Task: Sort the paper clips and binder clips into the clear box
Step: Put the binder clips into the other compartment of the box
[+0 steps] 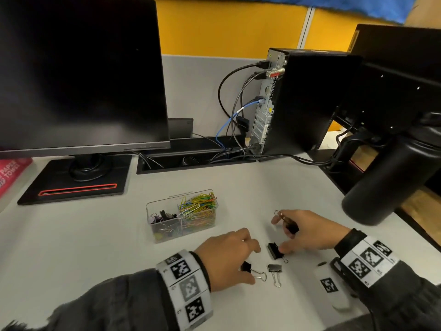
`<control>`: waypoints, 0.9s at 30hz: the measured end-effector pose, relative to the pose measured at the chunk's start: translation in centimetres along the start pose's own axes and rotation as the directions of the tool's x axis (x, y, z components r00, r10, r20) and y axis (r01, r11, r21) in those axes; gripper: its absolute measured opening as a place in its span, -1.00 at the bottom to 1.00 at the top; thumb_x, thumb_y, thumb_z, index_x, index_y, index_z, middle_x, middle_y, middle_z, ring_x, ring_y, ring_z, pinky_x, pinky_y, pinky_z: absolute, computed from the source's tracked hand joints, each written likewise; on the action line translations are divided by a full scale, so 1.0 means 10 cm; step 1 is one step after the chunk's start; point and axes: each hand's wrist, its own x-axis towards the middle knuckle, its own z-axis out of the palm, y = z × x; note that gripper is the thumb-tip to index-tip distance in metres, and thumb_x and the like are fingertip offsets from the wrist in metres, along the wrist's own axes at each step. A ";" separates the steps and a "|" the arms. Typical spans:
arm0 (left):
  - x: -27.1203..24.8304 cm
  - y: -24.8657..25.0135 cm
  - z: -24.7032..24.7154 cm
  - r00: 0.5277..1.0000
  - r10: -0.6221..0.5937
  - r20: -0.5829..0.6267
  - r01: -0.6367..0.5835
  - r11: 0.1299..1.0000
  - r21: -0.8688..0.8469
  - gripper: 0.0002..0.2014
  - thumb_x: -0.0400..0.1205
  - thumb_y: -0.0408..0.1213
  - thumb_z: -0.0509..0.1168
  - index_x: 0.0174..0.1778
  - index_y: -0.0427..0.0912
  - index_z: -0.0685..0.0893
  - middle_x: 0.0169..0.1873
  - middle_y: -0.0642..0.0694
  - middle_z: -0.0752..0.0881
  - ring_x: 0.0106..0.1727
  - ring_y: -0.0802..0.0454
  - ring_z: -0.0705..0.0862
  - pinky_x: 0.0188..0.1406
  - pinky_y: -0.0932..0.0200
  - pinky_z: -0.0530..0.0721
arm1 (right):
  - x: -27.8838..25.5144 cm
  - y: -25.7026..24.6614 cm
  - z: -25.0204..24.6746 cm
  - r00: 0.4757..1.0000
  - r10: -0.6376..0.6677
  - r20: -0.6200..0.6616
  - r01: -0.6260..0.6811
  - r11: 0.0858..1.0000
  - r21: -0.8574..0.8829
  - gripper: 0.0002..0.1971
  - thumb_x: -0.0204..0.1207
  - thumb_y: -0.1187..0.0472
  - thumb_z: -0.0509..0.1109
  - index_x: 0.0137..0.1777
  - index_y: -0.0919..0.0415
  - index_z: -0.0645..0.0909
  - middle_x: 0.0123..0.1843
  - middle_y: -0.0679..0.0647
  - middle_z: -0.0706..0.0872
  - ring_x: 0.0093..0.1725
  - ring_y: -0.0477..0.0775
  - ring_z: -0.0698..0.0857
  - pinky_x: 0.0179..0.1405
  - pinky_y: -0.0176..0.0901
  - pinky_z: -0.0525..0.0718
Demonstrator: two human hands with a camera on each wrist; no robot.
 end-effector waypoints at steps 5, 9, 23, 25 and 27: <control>0.19 0.05 0.04 0.993 -0.025 0.113 0.016 0.997 0.076 -0.56 0.54 -0.06 0.40 0.31 -0.11 0.54 0.20 -0.12 0.51 0.20 -0.16 0.54 -0.08 0.06 0.44 | -0.01 0.00 0.14 0.996 -0.087 -0.021 0.081 0.973 -0.216 -0.59 0.10 0.03 0.65 -0.03 -0.07 0.64 -0.11 -0.10 0.61 -0.24 -0.16 0.55 -0.24 -0.29 0.62; 0.19 -0.04 0.04 0.992 -0.059 0.114 0.055 0.998 0.035 -0.62 0.55 -0.12 0.38 0.26 -0.11 0.57 0.17 -0.11 0.52 0.16 -0.14 0.57 -0.03 0.05 0.51 | 0.04 0.00 0.13 0.988 -0.151 -0.030 0.143 0.972 -0.186 -0.85 0.27 0.13 0.58 -0.26 0.04 0.64 -0.25 -0.14 0.65 -0.28 -0.20 0.58 -0.29 -0.44 0.56; 0.71 0.13 -0.03 0.999 -0.014 -0.033 0.017 0.992 0.122 -0.51 0.65 -0.07 0.26 0.48 -0.08 0.38 0.33 -0.10 0.43 0.35 -0.10 0.44 0.18 -0.05 0.51 | 0.03 0.34 -0.15 0.894 0.069 -0.442 0.109 0.925 0.365 -0.92 0.49 0.24 0.47 -0.12 0.21 0.63 -0.37 0.09 0.74 -0.47 -0.14 0.66 -0.45 -0.47 0.54; 0.94 0.19 -0.04 0.999 -0.024 -0.025 0.027 0.993 0.118 -0.53 0.65 -0.17 0.28 0.48 -0.13 0.38 0.30 -0.15 0.43 0.31 -0.15 0.49 0.12 -0.08 0.55 | 0.03 0.37 -0.16 0.892 0.126 -0.434 0.074 0.907 0.415 -0.90 0.49 0.28 0.46 -0.05 0.22 0.60 -0.41 0.06 0.71 -0.55 -0.21 0.60 -0.55 -0.52 0.48; 1.13 0.21 -0.06 0.999 -0.033 -0.008 0.034 0.990 0.139 -0.55 0.64 -0.25 0.29 0.46 -0.18 0.42 0.26 -0.21 0.46 0.25 -0.20 0.53 0.03 -0.06 0.56 | 0.01 0.38 -0.16 0.911 0.148 -0.384 0.041 0.897 0.441 -0.86 0.49 0.30 0.45 0.02 0.20 0.60 -0.43 0.04 0.69 -0.56 -0.21 0.59 -0.58 -0.49 0.47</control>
